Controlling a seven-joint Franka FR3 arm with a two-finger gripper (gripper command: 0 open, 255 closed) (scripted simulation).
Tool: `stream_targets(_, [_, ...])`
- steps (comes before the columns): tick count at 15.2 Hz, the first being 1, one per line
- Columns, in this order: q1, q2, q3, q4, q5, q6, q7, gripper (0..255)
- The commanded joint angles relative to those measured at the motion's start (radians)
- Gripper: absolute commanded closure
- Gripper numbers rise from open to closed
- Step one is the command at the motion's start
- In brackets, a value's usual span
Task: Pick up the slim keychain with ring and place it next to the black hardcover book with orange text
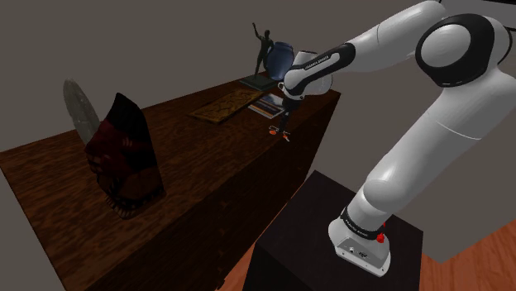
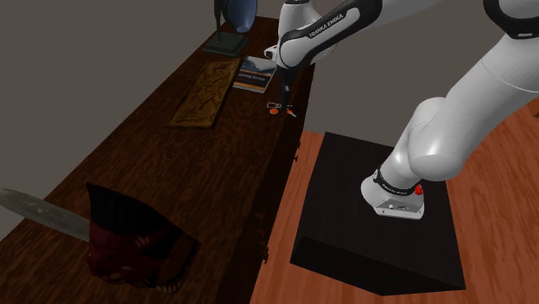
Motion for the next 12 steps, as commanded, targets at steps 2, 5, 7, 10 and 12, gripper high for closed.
stream_targets(2, [-0.005,-0.045,0.001,0.027,-0.019,-0.07,0.013,0])
stream_targets(5, [-0.008,-0.08,0.002,0.057,-0.032,-0.133,0.023,0])
stream_targets(7, [-0.008,-0.08,0.002,0.057,-0.032,-0.133,0.023,0])
stream_targets(10, [-0.008,-0.08,0.002,0.057,-0.032,-0.133,0.023,0])
stream_targets(12, [-0.008,-0.08,0.002,0.057,-0.032,-0.133,0.023,0])
